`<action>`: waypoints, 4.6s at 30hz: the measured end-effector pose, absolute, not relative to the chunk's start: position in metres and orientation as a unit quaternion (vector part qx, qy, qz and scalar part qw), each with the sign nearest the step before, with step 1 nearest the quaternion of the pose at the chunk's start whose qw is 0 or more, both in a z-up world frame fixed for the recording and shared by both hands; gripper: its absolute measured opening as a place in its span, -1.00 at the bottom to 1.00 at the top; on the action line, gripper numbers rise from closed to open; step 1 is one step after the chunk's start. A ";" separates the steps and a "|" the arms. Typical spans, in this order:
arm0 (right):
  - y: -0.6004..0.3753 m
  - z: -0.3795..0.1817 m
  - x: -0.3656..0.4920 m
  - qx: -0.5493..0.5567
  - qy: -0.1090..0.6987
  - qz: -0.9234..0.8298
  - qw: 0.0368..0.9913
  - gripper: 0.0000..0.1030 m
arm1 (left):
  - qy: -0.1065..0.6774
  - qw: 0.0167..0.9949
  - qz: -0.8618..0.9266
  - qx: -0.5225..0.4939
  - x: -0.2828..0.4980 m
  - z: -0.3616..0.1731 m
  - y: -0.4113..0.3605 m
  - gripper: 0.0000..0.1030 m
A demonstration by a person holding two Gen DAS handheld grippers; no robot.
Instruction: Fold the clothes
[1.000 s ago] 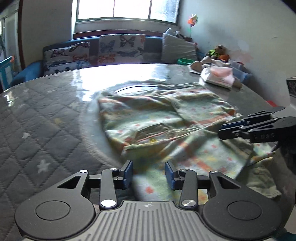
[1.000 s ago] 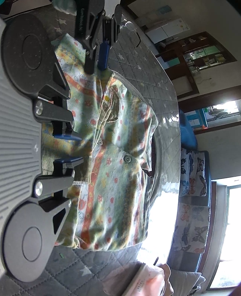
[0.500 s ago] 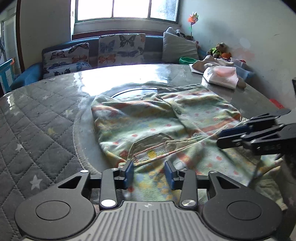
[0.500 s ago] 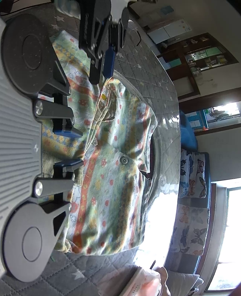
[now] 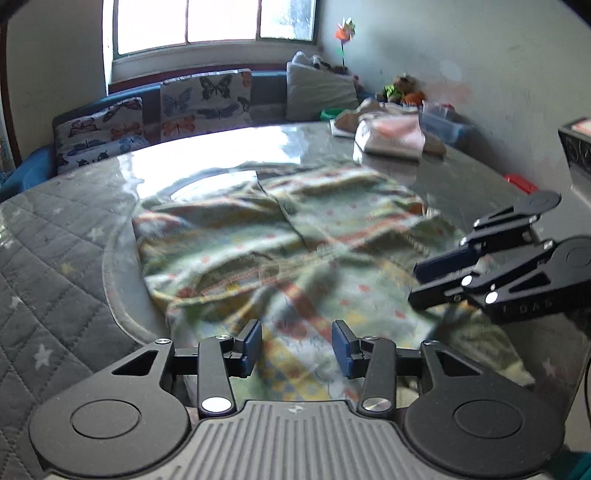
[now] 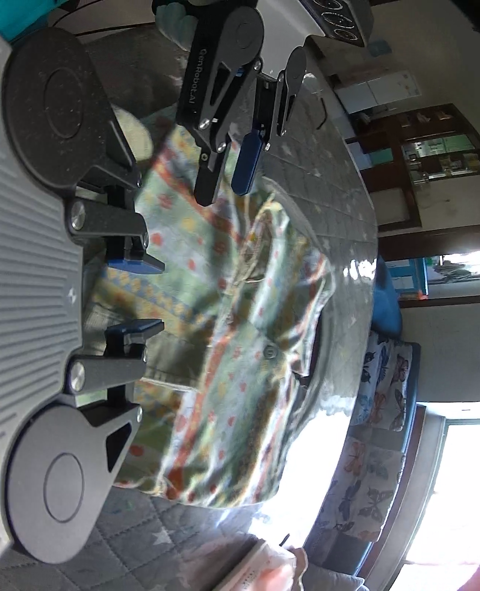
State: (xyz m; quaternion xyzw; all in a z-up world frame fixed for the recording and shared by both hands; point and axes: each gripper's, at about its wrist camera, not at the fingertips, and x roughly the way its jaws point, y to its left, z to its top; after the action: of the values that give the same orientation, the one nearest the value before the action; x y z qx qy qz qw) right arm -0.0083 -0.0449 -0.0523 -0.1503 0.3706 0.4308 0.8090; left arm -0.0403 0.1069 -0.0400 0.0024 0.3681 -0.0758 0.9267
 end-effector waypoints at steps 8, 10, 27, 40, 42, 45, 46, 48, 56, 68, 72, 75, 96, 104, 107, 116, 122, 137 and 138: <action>-0.052 -0.047 -0.016 -0.150 0.359 0.433 0.813 -0.35 | 0.363 0.929 -0.077 0.011 -0.054 -0.036 0.101 -0.04; -0.051 -0.051 -0.018 -0.153 0.364 0.433 0.810 -0.35 | 0.371 0.925 -0.081 0.015 -0.055 -0.041 0.097 -0.04; -0.065 -0.044 -0.032 -0.176 0.337 0.423 0.822 0.18 | 0.376 0.922 -0.091 -0.005 -0.083 -0.016 0.073 0.27; -0.111 -0.038 -0.059 -0.229 0.299 0.408 0.832 0.79 | 0.429 0.898 -0.077 -0.053 -0.101 -0.022 0.059 0.31; -0.118 -0.039 -0.063 -0.240 0.293 0.404 0.833 0.79 | 0.438 0.894 -0.077 -0.063 -0.099 -0.025 0.059 0.31; -0.126 -0.041 -0.067 -0.255 0.288 0.401 0.831 0.80 | 0.451 0.885 -0.076 -0.087 -0.095 -0.030 0.060 0.27; -0.127 -0.042 -0.069 -0.262 0.285 0.401 0.830 0.81 | 0.453 0.884 -0.078 -0.090 -0.094 -0.031 0.060 0.25; -0.128 -0.046 -0.074 -0.279 0.276 0.404 0.826 0.84 | 0.457 0.881 -0.082 -0.096 -0.093 -0.032 0.059 0.12; -0.122 -0.059 -0.089 -0.328 0.247 0.428 0.805 0.90 | 0.454 0.878 -0.101 -0.111 -0.088 -0.026 0.063 -0.60; -0.098 -0.063 -0.091 -0.322 0.213 0.461 0.799 0.62 | 0.424 0.885 -0.114 -0.157 -0.054 0.006 0.092 -0.66; -0.088 -0.061 -0.081 -0.296 0.215 0.472 0.802 0.30 | 0.425 0.883 -0.121 -0.160 -0.044 0.007 0.096 -0.66; -0.080 -0.058 -0.068 -0.262 0.227 0.482 0.804 -0.12 | 0.428 0.881 -0.124 -0.160 -0.042 0.004 0.099 -0.64; -0.073 -0.035 -0.003 -0.089 0.352 0.490 0.792 -0.61 | 0.365 0.923 -0.088 0.083 -0.100 -0.012 0.084 0.43; -0.075 -0.032 -0.003 -0.078 0.346 0.482 0.801 -0.67 | 0.349 0.905 -0.104 0.219 -0.096 -0.035 0.066 0.08; -0.075 -0.032 -0.005 -0.080 0.341 0.481 0.804 -0.70 | 0.353 0.898 -0.105 0.239 -0.094 -0.042 0.070 -0.32; -0.082 -0.029 -0.019 -0.080 0.319 0.494 0.805 -0.85 | 0.346 0.904 -0.124 0.220 -0.107 -0.032 0.082 -0.86; -0.102 -0.011 -0.039 -0.083 0.310 0.516 0.794 -0.85 | 0.336 0.907 -0.152 0.201 -0.133 -0.012 0.080 -0.87; -0.127 0.046 -0.076 -0.079 0.319 0.557 0.763 -0.86 | 0.306 0.925 -0.181 0.138 -0.176 0.041 0.085 -0.87; -0.124 0.047 -0.070 -0.077 0.319 0.554 0.765 -0.86 | 0.304 0.927 -0.175 0.137 -0.170 0.042 0.086 -0.87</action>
State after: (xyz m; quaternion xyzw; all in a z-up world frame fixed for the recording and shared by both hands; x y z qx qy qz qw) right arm -0.0696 -0.1240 0.0470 -0.0767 0.3186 0.5545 0.7650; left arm -0.1702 0.0863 0.0425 0.1373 0.3036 -0.1748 0.9265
